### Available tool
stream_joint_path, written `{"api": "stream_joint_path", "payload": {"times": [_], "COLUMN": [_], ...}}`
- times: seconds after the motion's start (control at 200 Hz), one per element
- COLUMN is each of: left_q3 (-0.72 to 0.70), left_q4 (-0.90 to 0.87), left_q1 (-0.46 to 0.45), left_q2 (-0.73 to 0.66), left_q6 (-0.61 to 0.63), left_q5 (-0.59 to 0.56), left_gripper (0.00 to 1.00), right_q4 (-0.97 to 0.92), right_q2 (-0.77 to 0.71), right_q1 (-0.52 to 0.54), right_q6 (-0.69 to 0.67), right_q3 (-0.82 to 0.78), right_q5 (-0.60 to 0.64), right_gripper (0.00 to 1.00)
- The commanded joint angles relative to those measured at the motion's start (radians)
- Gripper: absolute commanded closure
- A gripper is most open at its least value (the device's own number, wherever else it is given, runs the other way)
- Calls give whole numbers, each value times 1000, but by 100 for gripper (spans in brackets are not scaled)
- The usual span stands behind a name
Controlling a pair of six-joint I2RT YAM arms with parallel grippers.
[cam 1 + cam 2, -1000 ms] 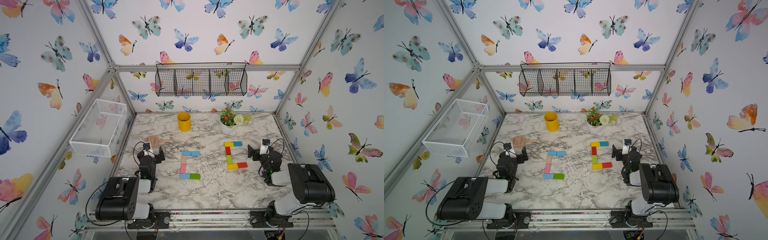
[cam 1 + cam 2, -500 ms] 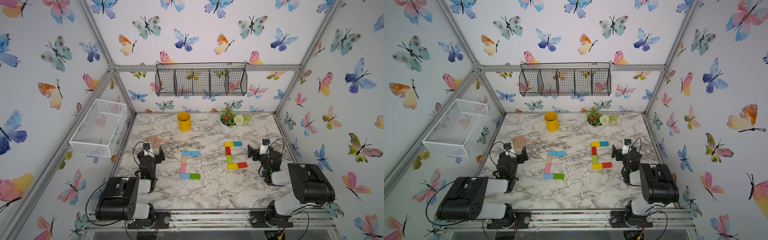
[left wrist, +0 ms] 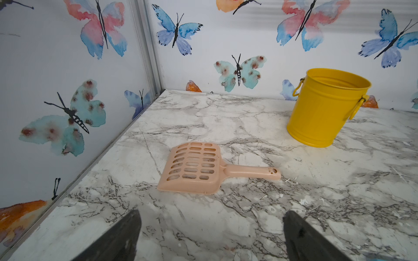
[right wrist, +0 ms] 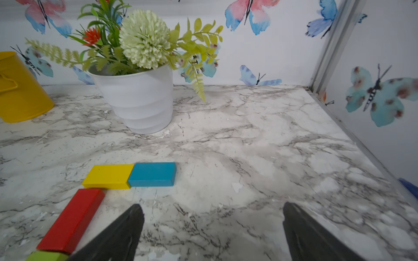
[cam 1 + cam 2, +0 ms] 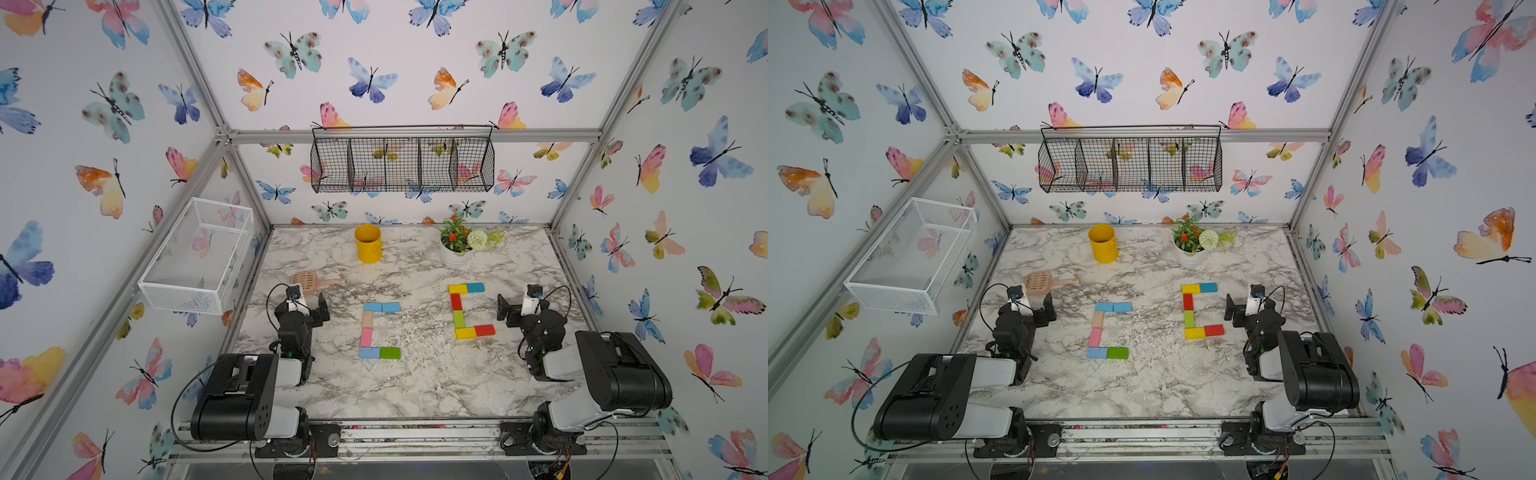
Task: Assemble the letter c with building blocks
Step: Reset both arms
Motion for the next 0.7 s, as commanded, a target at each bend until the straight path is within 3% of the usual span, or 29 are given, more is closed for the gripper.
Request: {"api": "stream_joint_path", "payload": {"times": [0.0,0.105,0.275,0.405,0.696], "left_q3": [11,12,12,12,12], "left_q4": [-8,-10,-8,-9,-9], "left_q1": [0,0,0,1,0], "left_q2": [-4,-5,-3,-5,-5], "left_q6": [-3,-3,-3,-3,-3], "left_q5": [-16,-16,-17,-16,-17], "left_gripper": [2,2,2,2,2], "right_q4": [45,-75,92,45,-113], "right_q2": [16,16,-1,6,27], "right_q1": [0,0,0,0,0], "right_q6": [20,-58,17,-31,-41], "right_q3": [34,96,-5,26,123], "right_q5": [36,-130,42,-72,-99], "right_gripper": [0,0,0,0,0]}}
